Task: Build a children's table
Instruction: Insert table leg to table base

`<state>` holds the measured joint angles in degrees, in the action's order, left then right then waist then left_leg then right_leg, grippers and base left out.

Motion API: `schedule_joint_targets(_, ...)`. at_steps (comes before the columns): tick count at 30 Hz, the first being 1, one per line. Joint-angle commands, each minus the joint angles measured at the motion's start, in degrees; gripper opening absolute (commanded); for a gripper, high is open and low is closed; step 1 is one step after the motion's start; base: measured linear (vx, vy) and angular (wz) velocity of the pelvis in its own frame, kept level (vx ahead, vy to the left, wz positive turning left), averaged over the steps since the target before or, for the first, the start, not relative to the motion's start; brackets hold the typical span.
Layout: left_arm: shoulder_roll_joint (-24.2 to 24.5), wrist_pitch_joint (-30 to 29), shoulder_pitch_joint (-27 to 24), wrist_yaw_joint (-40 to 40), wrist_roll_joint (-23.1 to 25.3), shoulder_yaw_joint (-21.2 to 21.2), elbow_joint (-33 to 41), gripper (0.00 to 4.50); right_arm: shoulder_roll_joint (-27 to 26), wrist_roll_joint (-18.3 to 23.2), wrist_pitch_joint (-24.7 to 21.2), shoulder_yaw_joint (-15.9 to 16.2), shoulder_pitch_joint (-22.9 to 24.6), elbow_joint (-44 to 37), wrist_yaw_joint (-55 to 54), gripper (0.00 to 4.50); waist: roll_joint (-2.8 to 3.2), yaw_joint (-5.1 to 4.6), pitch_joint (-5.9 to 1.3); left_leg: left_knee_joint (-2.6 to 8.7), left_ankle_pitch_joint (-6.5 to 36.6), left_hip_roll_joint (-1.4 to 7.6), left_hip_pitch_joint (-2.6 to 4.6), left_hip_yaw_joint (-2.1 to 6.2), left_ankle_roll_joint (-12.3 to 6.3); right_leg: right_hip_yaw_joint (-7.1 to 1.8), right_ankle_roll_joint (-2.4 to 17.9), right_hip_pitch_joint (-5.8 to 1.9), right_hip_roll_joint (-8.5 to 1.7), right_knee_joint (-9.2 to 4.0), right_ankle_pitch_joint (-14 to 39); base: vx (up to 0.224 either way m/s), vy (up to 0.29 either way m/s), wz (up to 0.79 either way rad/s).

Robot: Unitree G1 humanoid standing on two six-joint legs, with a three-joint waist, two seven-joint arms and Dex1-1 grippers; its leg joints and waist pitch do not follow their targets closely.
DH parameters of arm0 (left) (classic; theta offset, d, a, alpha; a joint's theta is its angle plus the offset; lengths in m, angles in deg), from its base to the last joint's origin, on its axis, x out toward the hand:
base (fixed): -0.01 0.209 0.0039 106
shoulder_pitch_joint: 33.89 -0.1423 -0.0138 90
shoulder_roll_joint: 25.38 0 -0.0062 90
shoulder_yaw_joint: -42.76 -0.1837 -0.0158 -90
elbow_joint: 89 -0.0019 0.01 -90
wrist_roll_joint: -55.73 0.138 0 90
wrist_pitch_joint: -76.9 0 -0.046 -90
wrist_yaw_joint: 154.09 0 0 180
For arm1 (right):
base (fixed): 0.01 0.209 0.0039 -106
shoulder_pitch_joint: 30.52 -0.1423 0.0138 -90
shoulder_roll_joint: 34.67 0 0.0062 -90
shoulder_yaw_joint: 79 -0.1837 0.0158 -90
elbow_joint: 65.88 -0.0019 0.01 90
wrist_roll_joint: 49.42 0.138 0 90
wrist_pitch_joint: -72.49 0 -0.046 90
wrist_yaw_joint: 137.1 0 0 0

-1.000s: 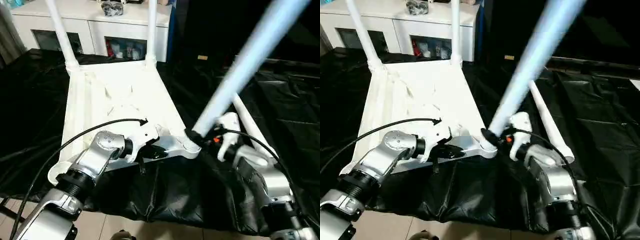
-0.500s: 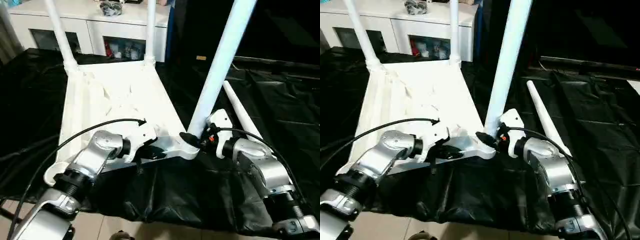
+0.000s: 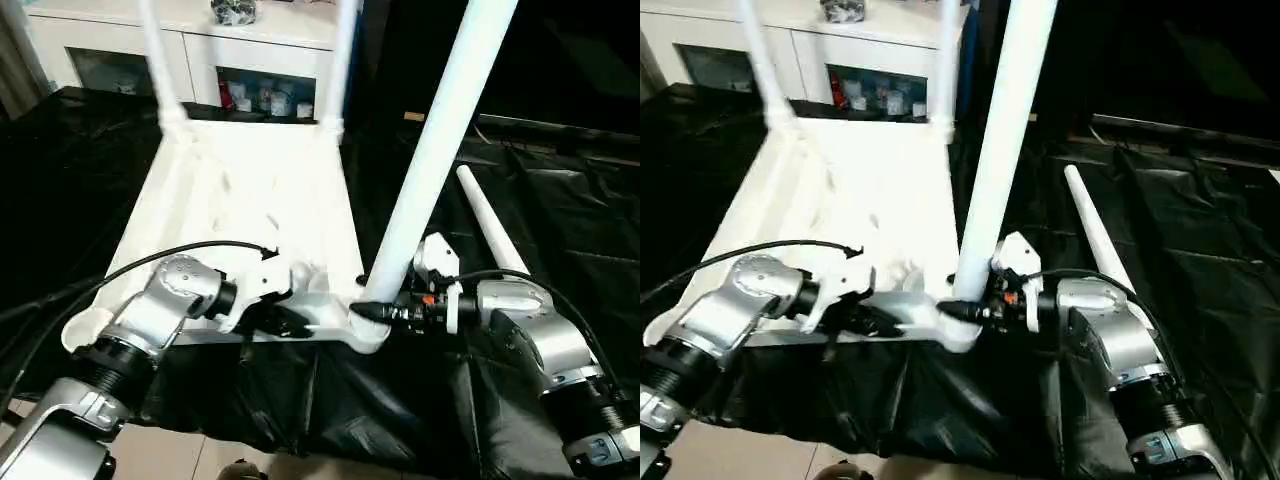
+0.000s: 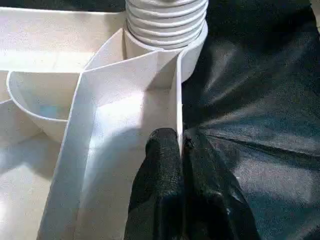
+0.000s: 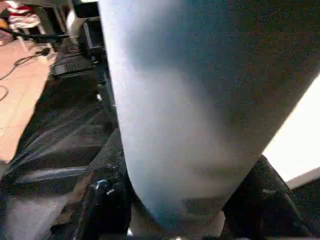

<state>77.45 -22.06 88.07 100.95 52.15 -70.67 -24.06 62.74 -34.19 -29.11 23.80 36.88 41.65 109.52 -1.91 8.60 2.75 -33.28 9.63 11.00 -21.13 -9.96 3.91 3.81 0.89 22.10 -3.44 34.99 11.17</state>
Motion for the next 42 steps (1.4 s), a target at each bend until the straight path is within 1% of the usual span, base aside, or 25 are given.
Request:
schedule_joint_targets(1,0.14,1.48,2.89,0.11,-0.34,1.32,1.58,0.0,1.19,-2.94,-1.26,3.74,2.72,3.46,1.29,1.91,0.48,-0.37,-2.59,4.64,17.15,2.85,1.3,0.95,0.17,-3.11,10.26,-1.63,-5.39,-4.53,15.23,0.0,0.0,0.0)
schedule_joint_targets(3,-0.69,1.01,3.56,-2.41,0.49,2.05,0.26,0.0,0.39,-2.96,-0.74,3.94,3.05,3.03,0.82,1.91,0.32,-0.34,-2.56,4.66,16.98,2.82,1.32,0.92,0.11,-3.11,10.01,-1.67,-5.4,-4.66,16.21,0.0,0.0,0.0)
schedule_joint_targets(5,-0.9,0.74,3.7,-3.06,0.67,2.25,0.03,0.0,0.23,-3.04,-0.47,4.06,3.26,2.76,0.7,1.91,0.4,-0.27,-2.53,4.68,17.41,2.85,1.43,0.92,0.17,-3.12,9.86,-1.57,-5.42,-4.82,17.18,0.0,0.0,0.0)
schedule_joint_targets(7,-1.08,0.55,3.82,-3.65,0.8,2.48,-0.16,0.0,0.1,-3.28,-0.1,4.19,3.59,2.34,0.68,1.91,0.43,-0.23,-2.34,4.78,19.2,2.94,1.73,0.97,0.5,-3.18,9.37,-1.31,-5.51,-5.18,20.26,0.0,0.0,0.0)
schedule_joint_targets(9,-1.11,0.7,3.9,-3.71,0.83,2.61,-0.36,0.0,0.21,-4.36,1.22,4.58,4.03,1.87,0.29,1.91,0.42,-0.28,-2.29,4.95,20.42,2.99,1.73,1.12,0.97,-3.21,8.88,-1.29,-5.59,-5.33,22.19,0.0,0.0,0.0)
schedule_joint_targets(17,-1.15,0.91,4.02,-3.82,0.93,2.86,-0.9,0.0,0.11,-5.13,2.4,4.9,4.67,1.83,-0.37,1.91,0.44,-0.38,-2.38,5.02,20.05,3.0,1.54,1.18,0.89,-3.24,9.04,-1.41,-5.61,-5.27,20.82,0.0,0.0,0.0)
schedule_joint_targets(18,-1.36,0.89,3.87,-3.83,0.9,3.09,-0.92,0.0,-0.97,-5.47,2.05,3.64,4.23,3.26,-2.75,1.91,0.45,-0.43,-2.34,5.05,20.23,2.98,1.55,1.17,0.9,-3.23,9.08,-1.36,-5.54,-5.28,20.91,0.0,0.0,0.0)
schedule_joint_targets(19,-1.36,0.89,3.87,-3.83,0.9,3.09,-0.92,0.0,-0.97,-5.47,2.05,3.64,4.23,3.26,-2.75,1.91,0.45,-0.48,-2.33,5.08,20.37,2.98,1.58,1.19,0.97,-3.22,9.1,-1.33,-5.58,-5.27,21.19,0.0,0.0,0.0)
schedule_joint_targets(21,-1.71,0.64,3.86,-4.14,0.6,3.41,-0.86,0.0,-2.1,-5.69,1.88,2.3,3.3,5.31,-5.51,1.91,0.45,-0.69,-2.19,5.19,21.65,2.97,1.61,1.33,1.35,-3.17,8.6,-1.26,-5.75,-5.55,23.93,0.0,0.0,0.0)
schedule_joint_targets(23,-2.79,-0.52,4.21,-6.2,0.18,4.35,-0.65,0.0,-4.07,-6.64,2.15,-0.06,1.04,9.55,-12.08,1.91,0.48,-0.86,-2.13,5.2,22.53,2.93,1.67,1.41,1.67,-3.12,8.39,-1.17,-5.85,-5.71,25.67,0.0,0.0,0.0)
schedule_joint_targets(24,-3.99,-1.64,4.64,-8.72,-0.1,5.35,-0.55,0.0,-5.55,-7.33,2.43,-1.94,-0.85,12.9,-17.35,1.91,0.54,-1.41,-1.9,5.27,24.72,2.79,1.71,1.68,2.77,-2.85,7.77,-0.99,-5.99,-5.98,30.09,0.0,0.0,0.0)
schedule_joint_targets(26,-6.22,-3.79,5.5,-14.44,0.32,6.93,-0.69,0.0,-7.16,-7.65,2.26,-3.92,-3.09,16.39,-23.12,1.91,0.57,-2.07,-2.04,5.38,25.49,2.8,1.42,2.17,3.87,-2.48,6.77,-1.33,-6.16,-6.05,32.18,-0.027,0.004,-0.07)
schedule_joint_targets(27,-7.35,-4.44,5.81,-17.39,0.83,7.48,-0.7,0.0,-7.82,-7.8,2.38,-4.58,-4.01,17.81,-25.43,1.91,0.67,-2.55,-2.04,5.46,25.53,2.81,1.24,2.36,3.99,-2.3,6.79,-1.48,-6.08,-6.06,31.09,0.0,0.0,0.0)
schedule_joint_targets(28,-7.92,-4.93,5.93,-18.78,1.09,7.7,-0.62,0.0,-8.14,-7.88,2.43,-4.82,-4.45,18.48,-26.48,1.91,0.48,-2.79,-2.07,5.45,25.09,2.77,1.22,2.24,3.57,-2.38,6.91,-1.52,-5.99,-6.2,29.45,0.0,0.0,0.0)
schedule_joint_targets(29,-9.96,-6.55,6.21,-23.61,2.15,8.35,-0.19,0.0,-9.28,-8.41,2.88,-5.49,-6.0,20.86,-30.31,1.91,0.46,-2.8,-2.26,5.34,24.23,2.81,1.21,2.1,3.53,-2.51,7.43,-1.54,-5.95,-5.91,27.32,0.0,0.0,0.0)
schedule_joint_targets(30,-9.96,-6.55,6.21,-23.61,2.15,8.35,-0.19,0.0,-9.28,-8.41,2.88,-5.49,-6.0,20.86,-30.31,1.91,0.38,-3.15,-2.22,5.37,22.3,2.69,1.0,1.92,3.15,-2.61,8.55,-1.58,-5.81,-5.75,24.1,0.0,0.0,0.0)
schedule_joint_targets(31,-12.99,-9.43,6.18,-29.31,2.83,9.42,1.0,0.0,-10.64,-9.27,3.31,-5.94,-7.83,23.76,-34.94,1.91,0.56,-3.08,-2.37,5.21,21.3,2.63,0.98,1.79,2.96,-2.67,8.9,-1.69,-5.76,-5.56,22.53,0.0,0.0,0.0)
schedule_joint_targets(33,-16.75,-12.39,6.1,-36.02,3.87,10.34,2.43,0.0,-12.33,-9.34,3.62,-6.72,-9.89,27.01,-38.46,1.91,0.15,-3.38,-2.33,4.82,17.94,2.5,0.95,1.26,1.83,-2.84,10.19,-1.71,-5.64,-5.43,19.39,0.0,0.0,0.0)
schedule_joint_targets(34,-16.75,-12.39,6.1,-36.02,3.87,10.34,2.43,0.0,-12.33,-9.34,3.62,-6.72,-9.89,27.01,-38.46,1.91,0.26,-3.19,-2.46,4.62,16.96,2.47,1.04,1.16,1.47,-2.89,10.36,-1.69,-5.69,-5.43,18.62,0.0,0.0,0.0)
schedule_joint_targets(35,-18.45,-13.45,5.95,-38.28,4.35,10.27,3.23,0.0,-13.19,-9.26,3.55,-7.16,-10.9,28.65,-39.82,1.91,0.06,-3.16,-2.56,4.57,15.0,2.54,0.85,1.01,0.69,-2.94,10.68,-1.83,-5.47,-5.19,16.17,0.0,0.0,0.0)
schedule_joint_targets(36,-20.77,-14.44,5.49,-40.35,4.81,9.71,4.56,0.0,-14.33,-8.99,3.33,-7.64,-12.09,30.56,-40.96,1.91,0.12,-3.22,-2.73,4.49,13.06,2.5,0.45,0.98,0.22,-2.88,11.14,-2.2,-5.42,-4.72,13.19,0.053,-0.01,-0.02)
schedule_joint_targets(37,-21.61,-14.8,5.31,-41.0,4.93,9.48,5.06,0.0,-14.75,-8.89,3.24,-7.8,-12.53,31.25,-41.36,1.91,0.04,-3.23,-2.86,4.34,11.95,2.46,0.39,0.93,-0.04,-2.87,11.42,-2.25,-5.35,-4.58,11.63,0.053,-0.01,-0.02)
schedule_joint_targets(39,-23.45,-15.17,4.91,-42.26,5.49,8.21,5.7,0.0,-15.83,-8.61,2.95,-8.12,-13.71,33.02,-41.77,1.91,0.0,-3.12,-3.33,3.76,6.25,2.27,0.02,0.79,-1.68,-2.81,13.04,-2.65,-4.98,-3.41,1.53,0.059,-0.006,-0.03)
schedule_joint_targets(40,-23.57,-15.42,4.86,-42.6,5.64,8.01,5.82,0.0,-16.08,-8.76,3.35,-8.32,-14.22,33.94,-42.15,1.91,0.1,-3.03,-3.46,3.57,4.45,2.22,0.15,0.72,-2.7,-2.72,13.84,-2.61,-4.87,-3.06,-2.17,0.059,-0.002,-0.03)
schedule_joint_targets(42,-23.42,-15.5,4.94,-42.74,5.76,8.07,5.75,0.0,-16.28,-8.83,3.42,-8.52,-14.7,34.63,-42.43,1.91,0.1,-3.05,-3.47,3.42,3.89,2.11,0.17,0.57,-3.83,-2.7,14.68,-2.69,-4.85,-2.95,-4.32,0.027,0.002,-0.01)
